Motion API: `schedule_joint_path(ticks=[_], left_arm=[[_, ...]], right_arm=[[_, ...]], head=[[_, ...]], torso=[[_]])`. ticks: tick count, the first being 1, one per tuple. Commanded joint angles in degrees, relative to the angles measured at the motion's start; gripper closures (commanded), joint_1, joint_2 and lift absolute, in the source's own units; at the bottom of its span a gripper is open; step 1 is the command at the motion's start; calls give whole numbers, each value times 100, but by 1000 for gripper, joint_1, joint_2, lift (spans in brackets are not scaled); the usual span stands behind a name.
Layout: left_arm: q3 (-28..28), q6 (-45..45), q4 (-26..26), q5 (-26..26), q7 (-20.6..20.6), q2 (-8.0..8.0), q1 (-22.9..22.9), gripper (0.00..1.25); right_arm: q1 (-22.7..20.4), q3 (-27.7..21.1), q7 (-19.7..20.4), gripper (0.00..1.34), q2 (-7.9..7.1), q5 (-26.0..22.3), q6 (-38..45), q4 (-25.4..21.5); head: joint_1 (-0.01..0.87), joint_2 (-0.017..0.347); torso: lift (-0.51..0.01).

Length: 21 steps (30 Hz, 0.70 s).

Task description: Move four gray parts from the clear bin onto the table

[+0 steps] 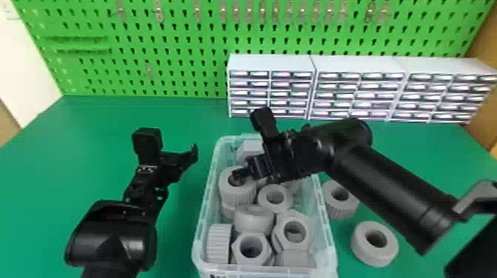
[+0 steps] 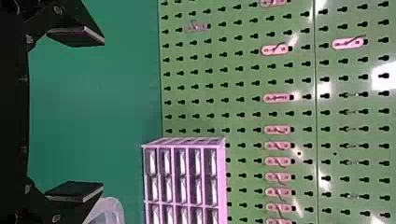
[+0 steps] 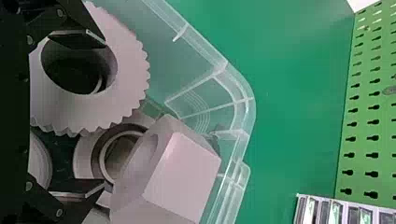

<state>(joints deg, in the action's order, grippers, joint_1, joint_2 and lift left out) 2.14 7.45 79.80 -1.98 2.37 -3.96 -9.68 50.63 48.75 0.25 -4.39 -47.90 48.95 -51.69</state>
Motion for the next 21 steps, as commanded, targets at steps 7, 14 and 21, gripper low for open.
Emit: schedule_joint_path(ticks=[7, 14, 21], left_arm=[[14, -16, 0, -13, 0, 0, -8, 180], [5, -16, 0, -13, 0, 0, -17, 180], [5, -25, 0, -13, 0, 0, -25, 180]], right_arm=[[-9, 3, 11, 237, 0, 0, -26, 98], [-9, 3, 11, 282, 0, -44, -26, 133], [-9, 3, 98, 687, 0, -246, 27, 168]], head=[[693, 72], [693, 72], [693, 72]], torso=[[-52], [-52], [-52]])
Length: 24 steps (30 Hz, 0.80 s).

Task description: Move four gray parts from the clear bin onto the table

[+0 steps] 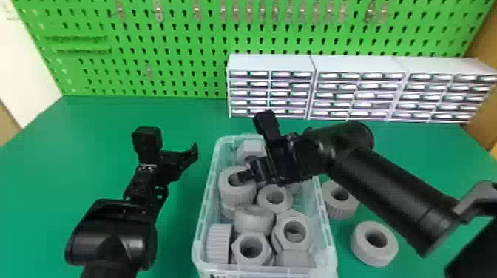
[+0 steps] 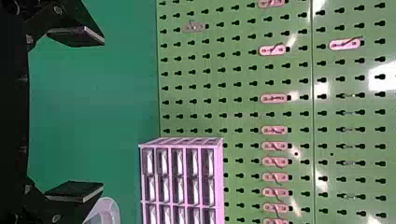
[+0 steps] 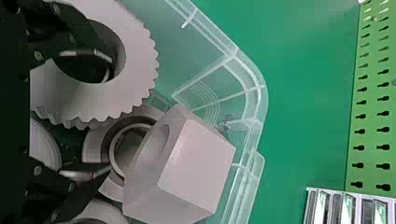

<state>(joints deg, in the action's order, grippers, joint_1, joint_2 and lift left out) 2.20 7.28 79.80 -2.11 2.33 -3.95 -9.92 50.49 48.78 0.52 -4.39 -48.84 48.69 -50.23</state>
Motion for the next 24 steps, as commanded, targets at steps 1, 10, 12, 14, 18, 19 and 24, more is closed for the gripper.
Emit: schedule_joint_path(ticks=[1, 10, 12, 14, 18, 19, 24], left_arm=[[0, -7, 0, 0, 4, 0, -1, 182], [-9, -25, 0, 0, 4, 0, 7, 182], [-18, -25, 0, 0, 4, 0, 7, 180], [-18, -25, 0, 0, 4, 0, 16, 180], [-27, -34, 0, 0, 4, 0, 43, 182], [-27, -34, 0, 0, 4, -9, 51, 180], [-27, -43, 0, 0, 4, -9, 69, 180]], right_arm=[[14, 0, 106, 734, 0, -196, 71, 31], [14, -35, 211, 1004, -9, -486, 159, 66], [14, -44, 211, 1004, -18, -512, 176, 66], [23, -44, 211, 1004, -18, -521, 220, 66], [23, -105, 326, 1004, -26, -486, 413, -21], [14, -123, 343, 1003, -26, -477, 457, -39], [14, -228, 361, 1004, -53, -424, 624, -188]], head=[[693, 72], [693, 72], [693, 72], [693, 72], [693, 72], [693, 72], [693, 72]], torso=[[-52], [-52], [-52], [-52], [-52], [-52], [-52]])
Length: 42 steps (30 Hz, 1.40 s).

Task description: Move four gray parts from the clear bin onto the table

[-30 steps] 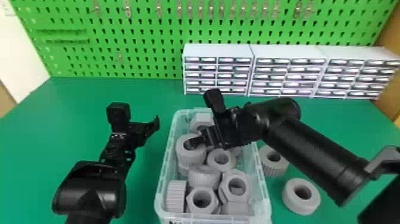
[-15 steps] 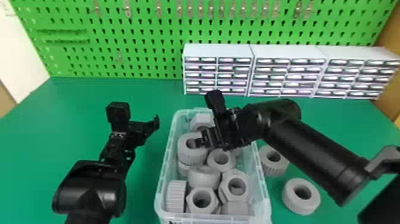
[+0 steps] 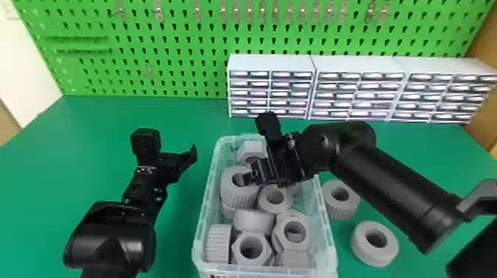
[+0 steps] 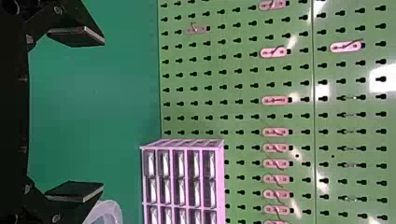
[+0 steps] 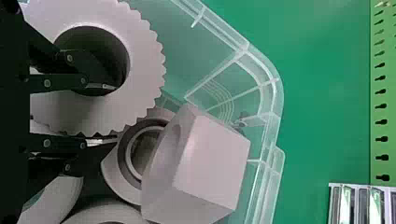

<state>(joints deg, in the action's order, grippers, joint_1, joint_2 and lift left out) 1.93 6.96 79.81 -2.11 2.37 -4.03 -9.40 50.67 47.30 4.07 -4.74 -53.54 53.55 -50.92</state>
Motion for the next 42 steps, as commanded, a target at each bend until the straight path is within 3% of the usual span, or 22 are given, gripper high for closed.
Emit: schedule_joint_path(ticks=[1, 24, 42], left_arm=[[0, -10, 8, 0, 1, -1, 17, 182], [-27, -19, 8, -62, 1, -45, 87, 180], [-70, -19, 52, -97, 1, -81, 193, 182]], right_arm=[[-5, -98, 6, 1004, -19, 54, 155, -164], [-49, -414, 41, 1004, -106, 230, 762, -1025], [-207, -1021, 59, 1004, -221, 669, 1430, -1860]], head=[[693, 72], [693, 72], [693, 72]], torso=[[-52], [-52], [-52]])
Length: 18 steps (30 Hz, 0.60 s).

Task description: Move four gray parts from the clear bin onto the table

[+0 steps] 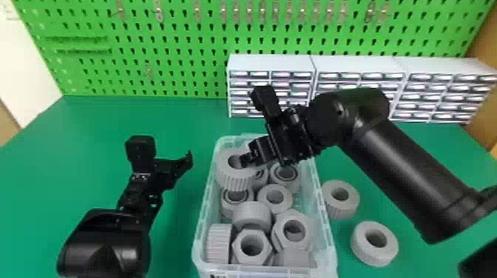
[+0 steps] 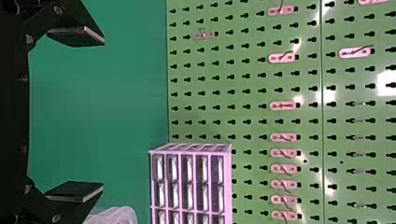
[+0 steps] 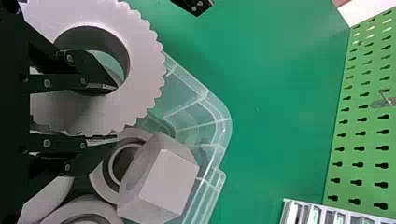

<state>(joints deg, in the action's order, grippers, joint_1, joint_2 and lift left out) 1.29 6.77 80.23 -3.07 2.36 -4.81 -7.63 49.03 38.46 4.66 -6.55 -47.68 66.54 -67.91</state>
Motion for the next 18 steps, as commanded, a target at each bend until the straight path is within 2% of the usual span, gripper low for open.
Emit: schedule_joint_path(ticks=[1, 18], left_arm=[[-6, 0, 10, -1, -7, -2, 16, 180], [29, 0, 10, 16, -7, -2, 33, 182]], right_arm=[[-52, -163, 0, 1004, -48, 92, 158, -188], [-236, -831, 0, 1004, -188, 418, 755, -970]], head=[[693, 72], [693, 72]], torso=[[-52], [-52]])
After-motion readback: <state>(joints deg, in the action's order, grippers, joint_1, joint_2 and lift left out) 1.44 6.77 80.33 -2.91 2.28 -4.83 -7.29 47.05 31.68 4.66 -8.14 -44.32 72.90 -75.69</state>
